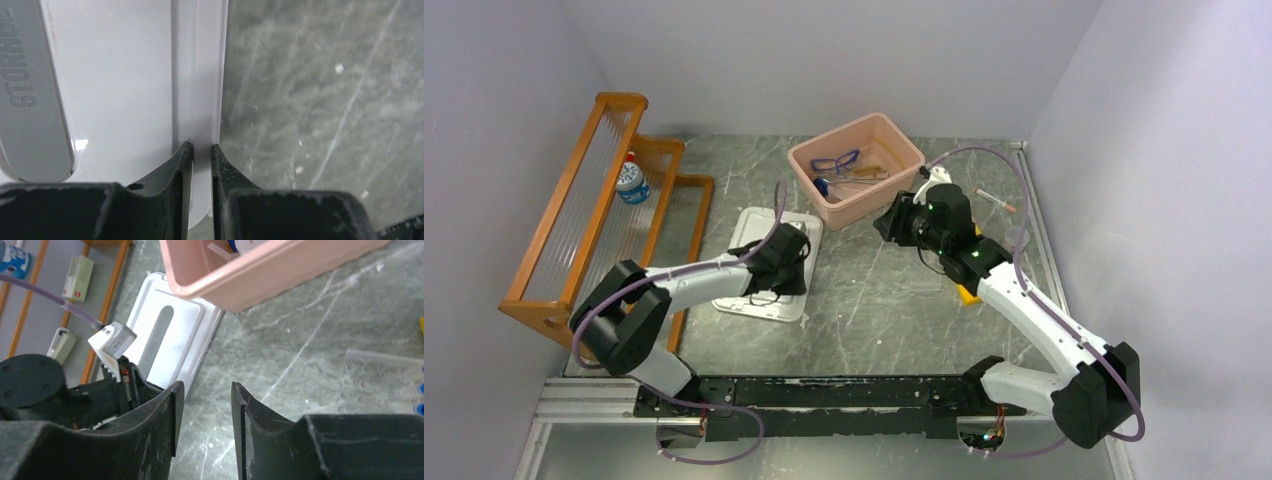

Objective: Organize the chemistry lab equipment

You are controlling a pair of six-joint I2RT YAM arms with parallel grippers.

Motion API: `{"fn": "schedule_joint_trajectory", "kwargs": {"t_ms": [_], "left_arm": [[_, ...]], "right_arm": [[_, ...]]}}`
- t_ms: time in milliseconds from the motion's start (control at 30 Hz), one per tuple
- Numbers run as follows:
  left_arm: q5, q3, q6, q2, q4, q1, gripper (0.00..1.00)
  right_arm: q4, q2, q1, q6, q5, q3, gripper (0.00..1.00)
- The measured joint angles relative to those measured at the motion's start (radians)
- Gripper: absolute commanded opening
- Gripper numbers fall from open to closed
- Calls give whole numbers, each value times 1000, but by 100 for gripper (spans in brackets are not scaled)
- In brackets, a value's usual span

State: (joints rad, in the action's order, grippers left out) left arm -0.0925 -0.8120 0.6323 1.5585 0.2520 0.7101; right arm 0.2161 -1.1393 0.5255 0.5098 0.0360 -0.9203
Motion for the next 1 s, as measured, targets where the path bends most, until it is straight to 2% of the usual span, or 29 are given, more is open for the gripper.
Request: {"fn": "schedule_joint_trajectory", "kwargs": {"t_ms": [200,333,433,567,767,1000], "left_arm": [[31,126,121,-136,-23,76,25],[44,168,157,-193,-42,93,41],[53,179,165,-218,-56,94,51],[34,181,161,-306,-50,95,54],[-168,103,114,-527,68,97,57],[-455,-58,25,-682,206,97,62]], "right_arm": [[56,48,0,14,-10,67,42],[87,60,13,38,-34,124,42],[108,44,77,70,-86,149,46],[108,-34,241,118,-183,142,49],[100,-285,424,208,-297,48,50],[72,-560,513,262,-368,-131,51]]}}
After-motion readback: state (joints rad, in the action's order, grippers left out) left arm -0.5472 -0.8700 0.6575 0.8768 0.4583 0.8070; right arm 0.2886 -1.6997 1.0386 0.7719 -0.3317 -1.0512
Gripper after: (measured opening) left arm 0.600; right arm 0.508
